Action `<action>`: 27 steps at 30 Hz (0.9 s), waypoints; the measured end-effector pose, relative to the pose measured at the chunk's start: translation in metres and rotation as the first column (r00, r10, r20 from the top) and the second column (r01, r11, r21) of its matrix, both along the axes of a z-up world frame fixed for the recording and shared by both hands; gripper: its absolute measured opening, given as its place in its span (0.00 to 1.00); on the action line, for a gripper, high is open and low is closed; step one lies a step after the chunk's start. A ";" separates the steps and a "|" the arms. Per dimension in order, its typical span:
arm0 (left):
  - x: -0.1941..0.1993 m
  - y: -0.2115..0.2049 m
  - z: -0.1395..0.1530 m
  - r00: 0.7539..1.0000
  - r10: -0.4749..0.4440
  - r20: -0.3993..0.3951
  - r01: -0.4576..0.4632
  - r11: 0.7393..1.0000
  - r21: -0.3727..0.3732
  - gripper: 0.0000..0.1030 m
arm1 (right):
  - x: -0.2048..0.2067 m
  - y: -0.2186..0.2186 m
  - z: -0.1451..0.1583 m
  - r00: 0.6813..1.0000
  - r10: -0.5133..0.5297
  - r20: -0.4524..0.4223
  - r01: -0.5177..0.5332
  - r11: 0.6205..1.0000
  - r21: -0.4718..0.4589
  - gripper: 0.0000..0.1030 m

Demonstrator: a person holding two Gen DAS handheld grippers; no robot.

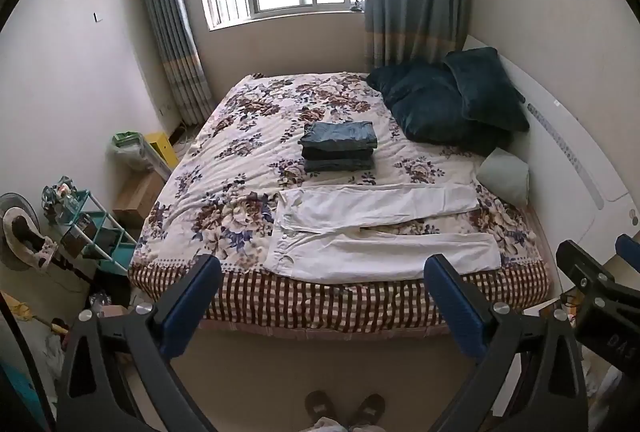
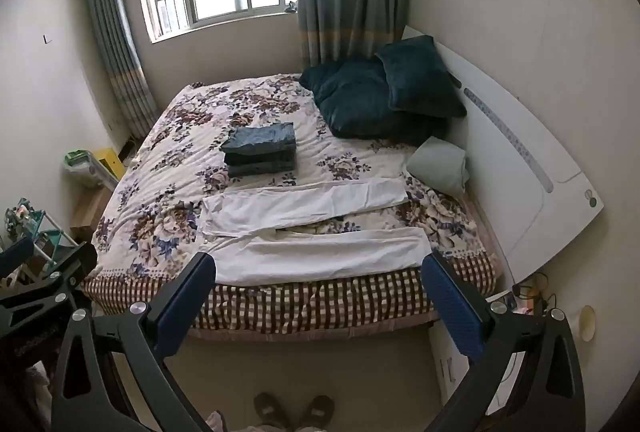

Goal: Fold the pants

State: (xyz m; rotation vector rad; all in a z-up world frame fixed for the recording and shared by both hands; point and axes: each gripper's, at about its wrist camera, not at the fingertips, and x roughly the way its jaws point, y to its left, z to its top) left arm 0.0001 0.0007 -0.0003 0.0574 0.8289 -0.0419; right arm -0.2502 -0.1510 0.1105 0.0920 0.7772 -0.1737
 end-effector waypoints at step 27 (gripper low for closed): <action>-0.012 -0.004 0.002 1.000 -0.002 -0.008 0.002 1.000 0.010 1.00 | 0.003 0.008 -0.010 1.000 -0.008 -0.007 0.008 1.000 -0.001 1.00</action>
